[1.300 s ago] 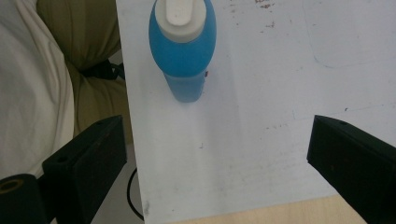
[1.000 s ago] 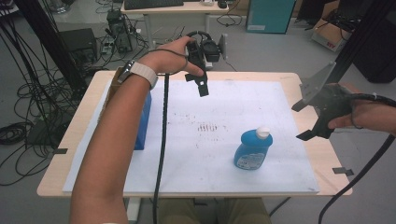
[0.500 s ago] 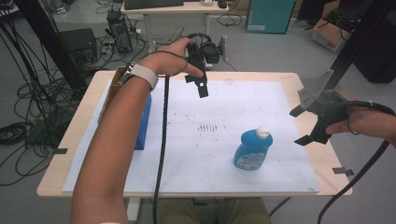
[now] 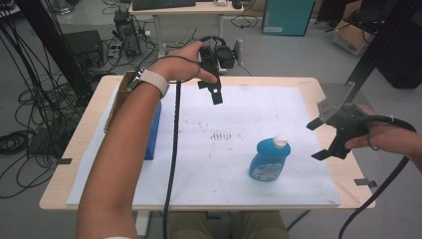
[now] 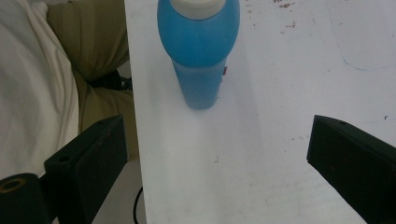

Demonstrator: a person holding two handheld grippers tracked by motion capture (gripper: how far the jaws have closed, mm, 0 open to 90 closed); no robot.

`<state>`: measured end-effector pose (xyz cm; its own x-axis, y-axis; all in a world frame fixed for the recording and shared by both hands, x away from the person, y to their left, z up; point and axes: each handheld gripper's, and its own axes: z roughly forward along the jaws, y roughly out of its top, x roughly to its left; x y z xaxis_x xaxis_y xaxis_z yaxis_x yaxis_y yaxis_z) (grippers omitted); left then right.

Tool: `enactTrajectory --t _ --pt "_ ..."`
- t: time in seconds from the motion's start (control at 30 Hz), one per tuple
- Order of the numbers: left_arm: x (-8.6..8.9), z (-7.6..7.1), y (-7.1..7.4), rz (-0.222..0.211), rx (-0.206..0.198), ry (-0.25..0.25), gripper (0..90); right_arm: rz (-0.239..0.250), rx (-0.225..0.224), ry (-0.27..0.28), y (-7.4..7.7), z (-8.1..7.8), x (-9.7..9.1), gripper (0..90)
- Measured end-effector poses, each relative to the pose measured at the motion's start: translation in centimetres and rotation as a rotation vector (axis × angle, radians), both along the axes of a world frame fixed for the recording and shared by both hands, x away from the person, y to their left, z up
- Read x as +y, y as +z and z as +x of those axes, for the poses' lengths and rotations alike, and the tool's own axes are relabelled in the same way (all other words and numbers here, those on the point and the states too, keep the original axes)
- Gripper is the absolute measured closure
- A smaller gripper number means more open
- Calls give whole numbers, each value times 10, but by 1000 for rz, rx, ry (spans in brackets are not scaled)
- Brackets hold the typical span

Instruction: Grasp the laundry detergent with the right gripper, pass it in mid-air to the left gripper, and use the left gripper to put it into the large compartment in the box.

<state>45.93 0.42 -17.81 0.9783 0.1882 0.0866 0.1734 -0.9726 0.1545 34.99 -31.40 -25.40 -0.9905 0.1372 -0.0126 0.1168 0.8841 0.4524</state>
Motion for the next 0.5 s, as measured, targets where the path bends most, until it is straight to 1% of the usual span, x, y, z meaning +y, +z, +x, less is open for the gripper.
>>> enactTrajectory --t 0.03,0.07,0.1,0.17,0.2,0.3,0.37,0.43,0.47,0.5 --pt "0 0 0 -1 2 0 82 3 0 0 -1 0 0 52" --pt "0 0 1 7 7 -1 83 10 0 -4 -3 -1 0 52" --pt "0 0 0 0 2 0 83 12 4 -2 -5 -1 0 52" --pt "0 0 0 3 7 0 83 16 12 -10 -7 -2 0 52" --pt "0 0 0 3 7 0 83 21 6 1 -9 -1 0 52" --pt "1 0 -1 1 1 2 82 28 8 2 -13 -2 0 52" --pt "1 0 -1 3 7 2 82 36 12 0 -16 -3 0 52" --pt "0 0 -1 1 1 3 83 41 22 -8 -19 -4 0 52" --pt "0 0 -1 3 9 2 83 42 23 -12 -20 -5 -1 54" --pt "0 0 -2 2 9 3 83 45 25 -12 -22 -5 -1 56"
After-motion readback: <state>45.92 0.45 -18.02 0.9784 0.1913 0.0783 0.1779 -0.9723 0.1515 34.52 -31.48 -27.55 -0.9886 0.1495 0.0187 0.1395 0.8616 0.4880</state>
